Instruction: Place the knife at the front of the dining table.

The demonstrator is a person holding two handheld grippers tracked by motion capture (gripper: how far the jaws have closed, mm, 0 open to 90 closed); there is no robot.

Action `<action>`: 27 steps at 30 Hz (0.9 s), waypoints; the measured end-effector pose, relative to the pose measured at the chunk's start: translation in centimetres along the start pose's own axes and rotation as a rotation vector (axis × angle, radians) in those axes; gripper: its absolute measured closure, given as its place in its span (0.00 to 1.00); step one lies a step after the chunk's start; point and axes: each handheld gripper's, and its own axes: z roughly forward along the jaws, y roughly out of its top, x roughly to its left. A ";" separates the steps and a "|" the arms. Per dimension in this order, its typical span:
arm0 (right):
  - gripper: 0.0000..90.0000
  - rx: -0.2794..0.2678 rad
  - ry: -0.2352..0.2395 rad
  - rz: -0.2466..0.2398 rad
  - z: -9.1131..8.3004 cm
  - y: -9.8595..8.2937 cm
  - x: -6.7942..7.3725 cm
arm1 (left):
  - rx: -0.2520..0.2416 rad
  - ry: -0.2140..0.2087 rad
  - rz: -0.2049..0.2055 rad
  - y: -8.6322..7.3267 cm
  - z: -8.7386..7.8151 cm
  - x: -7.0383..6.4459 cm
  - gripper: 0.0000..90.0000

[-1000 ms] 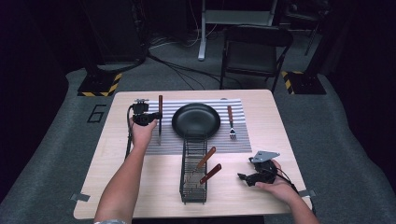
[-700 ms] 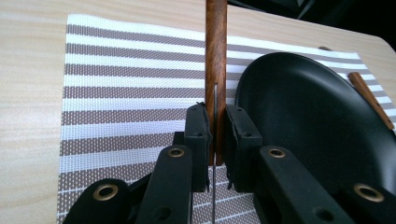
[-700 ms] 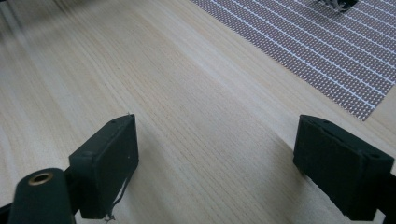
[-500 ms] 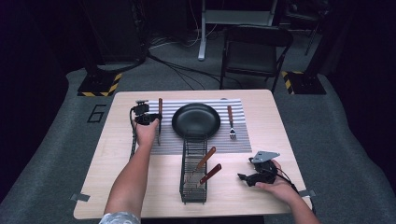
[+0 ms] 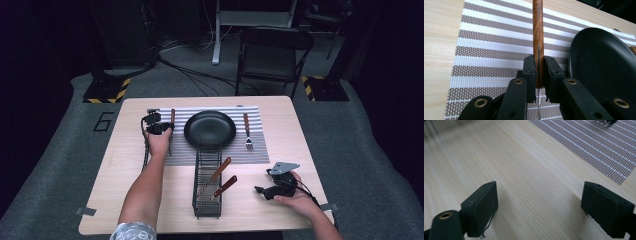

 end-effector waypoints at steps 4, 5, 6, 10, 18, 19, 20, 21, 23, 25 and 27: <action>0.15 -0.002 0.001 0.000 0.0 0.0 0.0 | -0.008 0.009 -0.009 -0.2 0.4 -0.1 0.90; 0.15 -0.002 0.001 0.002 0.0 0.0 0.0 | -0.003 0.014 -0.001 -0.2 0.5 -0.2 0.90; 0.15 -0.002 0.002 0.000 0.0 0.0 -0.1 | -0.006 0.021 -0.006 -0.3 0.5 -0.2 0.90; 0.15 0.001 0.003 -0.010 0.0 0.0 -0.1 | -0.001 0.046 -0.030 -0.4 0.7 0.3 0.90; 0.15 0.000 0.008 -0.009 0.0 0.0 -0.1 | 0.001 0.039 -0.058 -0.6 1.1 0.2 0.90; 0.15 0.001 0.007 -0.007 0.0 0.0 -0.1 | 0.010 0.043 -0.037 -0.6 1.1 0.3 0.90; 0.15 -0.004 0.004 0.000 0.0 0.0 -0.1 | 0.018 0.049 -0.041 -0.7 1.2 0.3 0.90; 0.15 -0.003 0.005 -0.001 0.0 0.0 -0.1 | 0.014 0.051 -0.030 -0.7 1.3 0.3 0.90; 0.15 -0.004 0.008 -0.004 0.0 0.0 -0.1 | 0.016 0.056 -0.041 -0.7 1.4 0.3 0.90; 0.15 -0.005 0.008 -0.002 0.0 0.0 -0.1 | 0.024 0.058 -0.045 -0.7 1.3 0.3 0.89; 0.15 -0.002 0.007 -0.007 0.0 0.0 -0.1 | 0.026 0.059 -0.035 -0.8 1.4 0.5 0.89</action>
